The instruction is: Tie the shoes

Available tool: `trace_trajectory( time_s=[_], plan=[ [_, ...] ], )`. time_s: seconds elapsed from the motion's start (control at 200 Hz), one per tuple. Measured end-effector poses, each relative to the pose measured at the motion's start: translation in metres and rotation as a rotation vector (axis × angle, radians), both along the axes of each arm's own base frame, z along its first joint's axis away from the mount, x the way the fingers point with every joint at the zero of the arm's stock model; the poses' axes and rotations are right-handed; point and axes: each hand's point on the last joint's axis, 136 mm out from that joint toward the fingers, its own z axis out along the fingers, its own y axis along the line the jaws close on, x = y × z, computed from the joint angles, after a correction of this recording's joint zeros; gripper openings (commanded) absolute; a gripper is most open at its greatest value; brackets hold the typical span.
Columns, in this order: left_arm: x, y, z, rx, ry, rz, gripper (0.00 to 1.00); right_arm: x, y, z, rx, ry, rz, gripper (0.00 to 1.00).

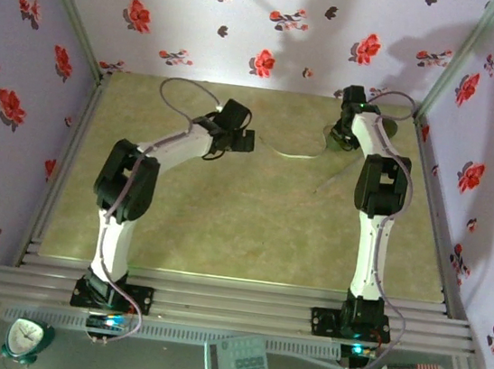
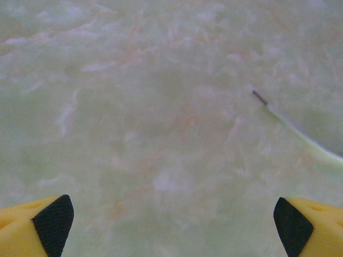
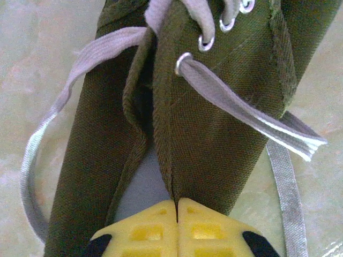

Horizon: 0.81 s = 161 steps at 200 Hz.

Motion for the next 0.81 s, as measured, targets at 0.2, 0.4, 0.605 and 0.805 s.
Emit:
trace_trajectory(
  time_s=[0.2, 0.4, 0.605, 0.805],
  plan=[
    [0.016, -0.030, -0.006, -0.001, 0.020, 0.041, 0.92, -0.007, 0.002, 0.005, 0.001, -0.024, 0.016, 0.00],
    [0.034, -0.057, -0.015, 0.006, 0.022, 0.089, 0.84, -0.026, 0.022, 0.013, 0.008, -0.019, 0.065, 0.00],
    [0.049, -0.077, -0.021, 0.024, -0.008, 0.125, 0.78, -0.043, 0.039, 0.014, 0.015, -0.012, 0.109, 0.00],
    [0.042, -0.085, -0.045, 0.064, 0.022, 0.117, 0.77, -0.057, 0.042, 0.019, 0.033, -0.021, 0.128, 0.00]
  ],
)
